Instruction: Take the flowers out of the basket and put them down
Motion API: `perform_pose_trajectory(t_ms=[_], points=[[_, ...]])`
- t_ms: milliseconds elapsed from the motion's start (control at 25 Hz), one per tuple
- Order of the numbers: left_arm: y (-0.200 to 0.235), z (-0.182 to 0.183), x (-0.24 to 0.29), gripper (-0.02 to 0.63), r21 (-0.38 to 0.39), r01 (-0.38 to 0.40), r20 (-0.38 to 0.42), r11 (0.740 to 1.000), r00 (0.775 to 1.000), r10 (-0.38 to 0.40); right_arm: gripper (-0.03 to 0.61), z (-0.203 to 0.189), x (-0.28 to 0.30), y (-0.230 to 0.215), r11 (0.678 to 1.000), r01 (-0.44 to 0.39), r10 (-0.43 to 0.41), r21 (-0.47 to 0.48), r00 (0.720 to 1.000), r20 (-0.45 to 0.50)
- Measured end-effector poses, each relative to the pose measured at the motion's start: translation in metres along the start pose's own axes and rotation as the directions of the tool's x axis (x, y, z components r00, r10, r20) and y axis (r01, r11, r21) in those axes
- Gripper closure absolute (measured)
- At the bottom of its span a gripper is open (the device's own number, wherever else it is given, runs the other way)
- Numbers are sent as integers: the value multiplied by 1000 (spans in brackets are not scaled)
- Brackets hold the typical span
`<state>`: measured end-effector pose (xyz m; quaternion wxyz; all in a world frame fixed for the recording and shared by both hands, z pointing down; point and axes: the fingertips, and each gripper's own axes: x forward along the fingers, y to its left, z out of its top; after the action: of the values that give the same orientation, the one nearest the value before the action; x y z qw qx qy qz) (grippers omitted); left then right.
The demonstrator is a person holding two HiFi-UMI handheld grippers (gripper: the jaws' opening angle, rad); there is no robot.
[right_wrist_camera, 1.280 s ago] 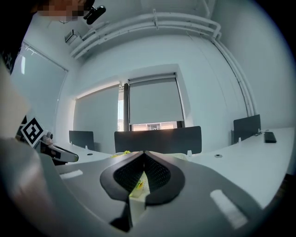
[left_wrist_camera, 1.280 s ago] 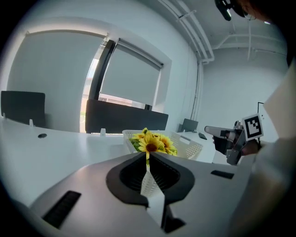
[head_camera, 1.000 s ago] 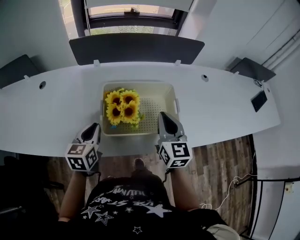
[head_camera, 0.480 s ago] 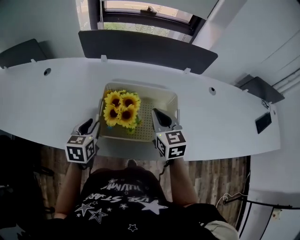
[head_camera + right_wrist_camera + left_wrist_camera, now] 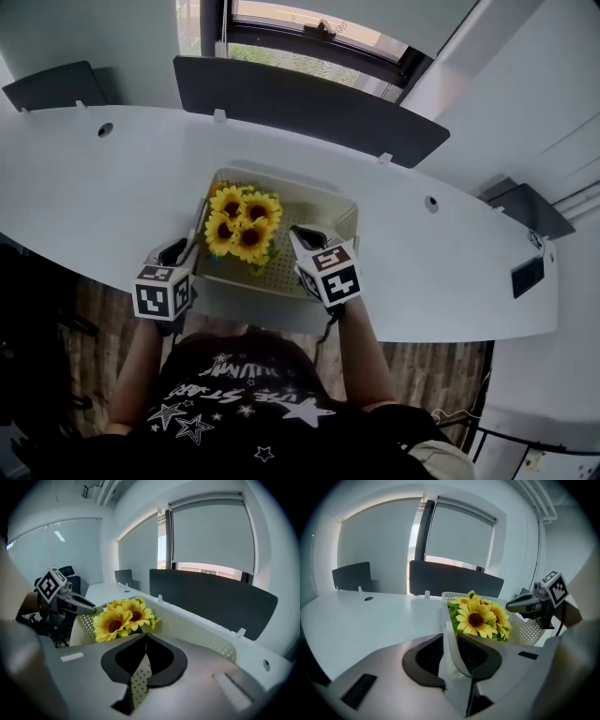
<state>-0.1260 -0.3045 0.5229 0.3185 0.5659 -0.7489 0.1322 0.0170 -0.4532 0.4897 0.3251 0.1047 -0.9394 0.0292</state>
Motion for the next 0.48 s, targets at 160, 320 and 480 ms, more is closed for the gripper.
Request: perform_pose_trajectory(t_ms=[160, 320, 480], points=[[-3, 0, 2, 560, -22, -11, 3, 1000, 1000, 11, 574, -14, 17, 7, 992, -78, 66, -101, 991, -117], [-2, 0, 1, 561, -49, -20, 11, 999, 1000, 20, 574, -26, 36, 13, 964, -128, 81, -233, 976, -202], [-2, 0, 2, 562, -50, -39, 18, 998, 999, 40, 544, -44, 52, 16, 934, -190, 110, -301, 958, -266]])
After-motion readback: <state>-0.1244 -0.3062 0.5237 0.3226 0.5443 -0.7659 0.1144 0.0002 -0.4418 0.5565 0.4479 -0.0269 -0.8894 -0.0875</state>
